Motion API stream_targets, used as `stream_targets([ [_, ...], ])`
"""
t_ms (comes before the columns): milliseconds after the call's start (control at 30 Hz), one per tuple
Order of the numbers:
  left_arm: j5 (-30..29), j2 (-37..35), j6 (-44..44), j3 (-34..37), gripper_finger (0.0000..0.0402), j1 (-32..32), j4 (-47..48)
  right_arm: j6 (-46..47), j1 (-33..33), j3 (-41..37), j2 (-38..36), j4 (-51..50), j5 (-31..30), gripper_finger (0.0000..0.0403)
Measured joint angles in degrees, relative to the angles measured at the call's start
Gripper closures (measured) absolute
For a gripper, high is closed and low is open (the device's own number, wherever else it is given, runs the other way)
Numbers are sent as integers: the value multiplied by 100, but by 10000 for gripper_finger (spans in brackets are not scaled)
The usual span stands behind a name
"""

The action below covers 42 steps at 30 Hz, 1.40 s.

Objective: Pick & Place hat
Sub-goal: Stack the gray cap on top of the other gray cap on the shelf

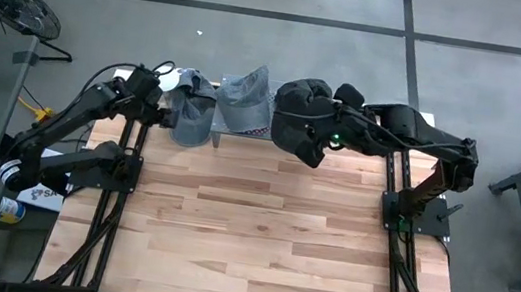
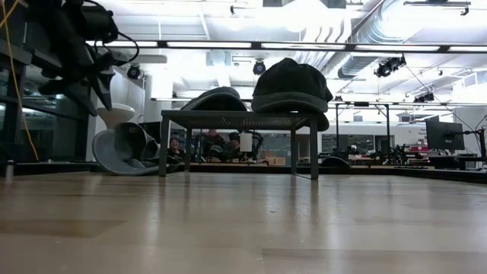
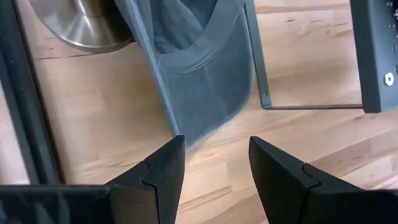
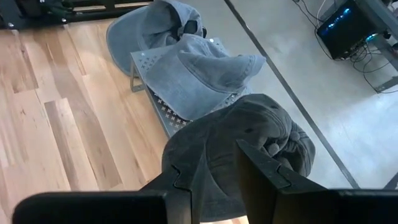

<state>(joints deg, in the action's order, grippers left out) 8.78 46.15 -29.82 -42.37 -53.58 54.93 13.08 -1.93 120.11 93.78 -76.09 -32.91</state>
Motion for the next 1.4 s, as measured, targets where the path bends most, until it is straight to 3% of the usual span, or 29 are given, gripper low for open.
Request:
stream_targets([
  [300,-206,9,-117,478,227,0,-525,-73,55,0,0,9,-147,325],
  [567,-919,20,-197,672,227,0,-855,137,79,0,0,7,-404,325],
  [1133,-1122,860,0,844,227,0,-1609,404,83,0,0,4,-828,325],
  [1400,-1058,1176,-63,844,228,-1,-1761,-43,83,0,0,3,-855,325],
])
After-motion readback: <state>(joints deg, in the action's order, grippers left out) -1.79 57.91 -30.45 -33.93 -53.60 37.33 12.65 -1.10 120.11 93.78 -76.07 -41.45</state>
